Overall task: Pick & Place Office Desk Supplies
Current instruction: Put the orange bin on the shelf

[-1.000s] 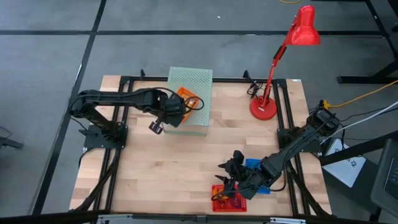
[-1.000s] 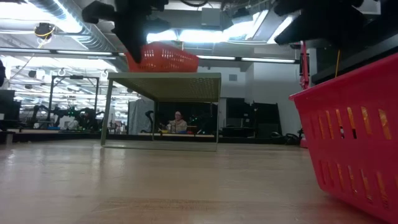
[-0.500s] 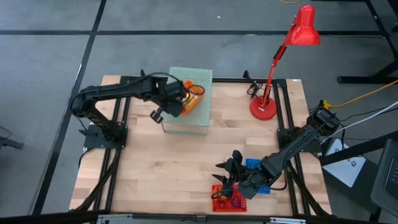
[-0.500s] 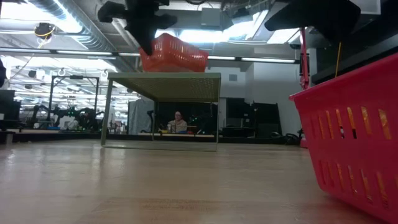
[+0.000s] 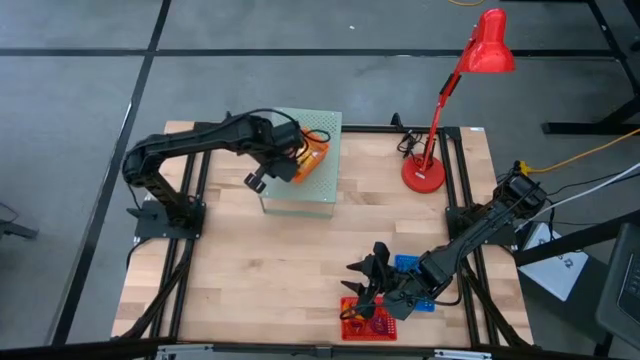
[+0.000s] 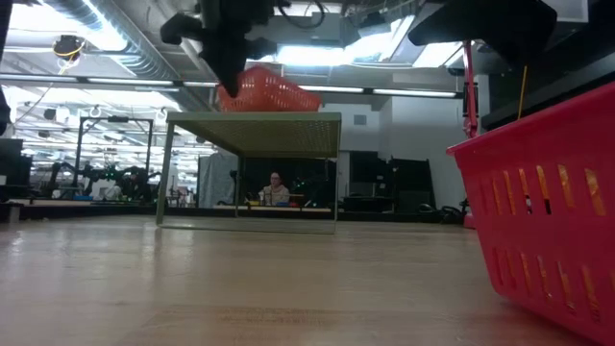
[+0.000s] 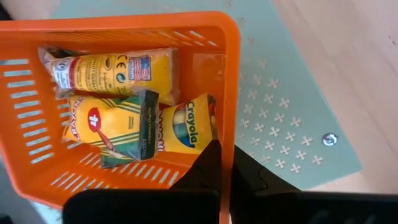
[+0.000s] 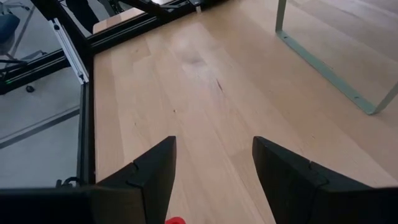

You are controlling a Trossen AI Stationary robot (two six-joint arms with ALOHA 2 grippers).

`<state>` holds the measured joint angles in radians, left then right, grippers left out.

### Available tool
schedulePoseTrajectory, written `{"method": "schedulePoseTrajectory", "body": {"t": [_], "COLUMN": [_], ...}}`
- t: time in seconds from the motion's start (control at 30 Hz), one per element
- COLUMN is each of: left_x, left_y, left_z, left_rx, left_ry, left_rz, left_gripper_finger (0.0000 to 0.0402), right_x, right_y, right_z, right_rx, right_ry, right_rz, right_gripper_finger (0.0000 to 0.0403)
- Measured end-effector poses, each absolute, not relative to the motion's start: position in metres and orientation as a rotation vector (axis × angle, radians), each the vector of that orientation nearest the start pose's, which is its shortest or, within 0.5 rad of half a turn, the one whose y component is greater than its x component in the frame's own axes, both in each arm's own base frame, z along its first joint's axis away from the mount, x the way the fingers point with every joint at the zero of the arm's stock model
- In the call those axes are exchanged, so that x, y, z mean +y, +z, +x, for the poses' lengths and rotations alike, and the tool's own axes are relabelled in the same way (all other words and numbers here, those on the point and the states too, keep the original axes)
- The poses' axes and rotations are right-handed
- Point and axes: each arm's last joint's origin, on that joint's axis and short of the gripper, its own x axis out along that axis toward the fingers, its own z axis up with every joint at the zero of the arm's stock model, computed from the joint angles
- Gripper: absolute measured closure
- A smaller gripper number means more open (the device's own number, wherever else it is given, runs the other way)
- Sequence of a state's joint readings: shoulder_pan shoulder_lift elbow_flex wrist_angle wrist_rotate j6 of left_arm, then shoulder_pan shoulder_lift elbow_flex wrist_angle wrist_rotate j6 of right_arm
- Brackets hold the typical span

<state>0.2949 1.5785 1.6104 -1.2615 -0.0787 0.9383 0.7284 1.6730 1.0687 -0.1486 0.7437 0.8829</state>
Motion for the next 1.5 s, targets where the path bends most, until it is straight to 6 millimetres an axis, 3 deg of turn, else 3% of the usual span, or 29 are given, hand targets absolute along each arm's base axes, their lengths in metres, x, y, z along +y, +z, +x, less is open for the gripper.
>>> {"method": "schedulePoseTrajectory", "body": {"t": [0.2,0.5,1.03,1.2,1.5], "left_x": [0.086,0.085,0.084,0.080,0.075], "left_y": [0.331,0.330,0.333,0.344,0.389], "left_z": [0.290,0.290,0.290,0.292,0.292], "left_rx": [1.368,1.385,1.411,1.385,1.207], "left_ry": [-0.310,-0.264,-0.160,-0.109,0.014], "left_rz": [0.680,0.639,0.669,0.687,0.577], "left_gripper_finger": [0.0398,0.0389,0.0275,0.0249,0.0229], "right_x": [0.217,0.218,0.219,0.219,0.219], "right_y": [0.216,0.215,0.215,0.215,0.215], "right_z": [0.272,0.271,0.271,0.271,0.271], "right_rx": [0.497,0.498,0.509,0.509,0.514], "right_ry": [-0.248,-0.243,-0.233,-0.233,-0.227], "right_rz": [0.356,0.357,0.378,0.378,0.376], "right_gripper_finger": [0.0188,0.0188,0.0188,0.0188,0.0188]}}
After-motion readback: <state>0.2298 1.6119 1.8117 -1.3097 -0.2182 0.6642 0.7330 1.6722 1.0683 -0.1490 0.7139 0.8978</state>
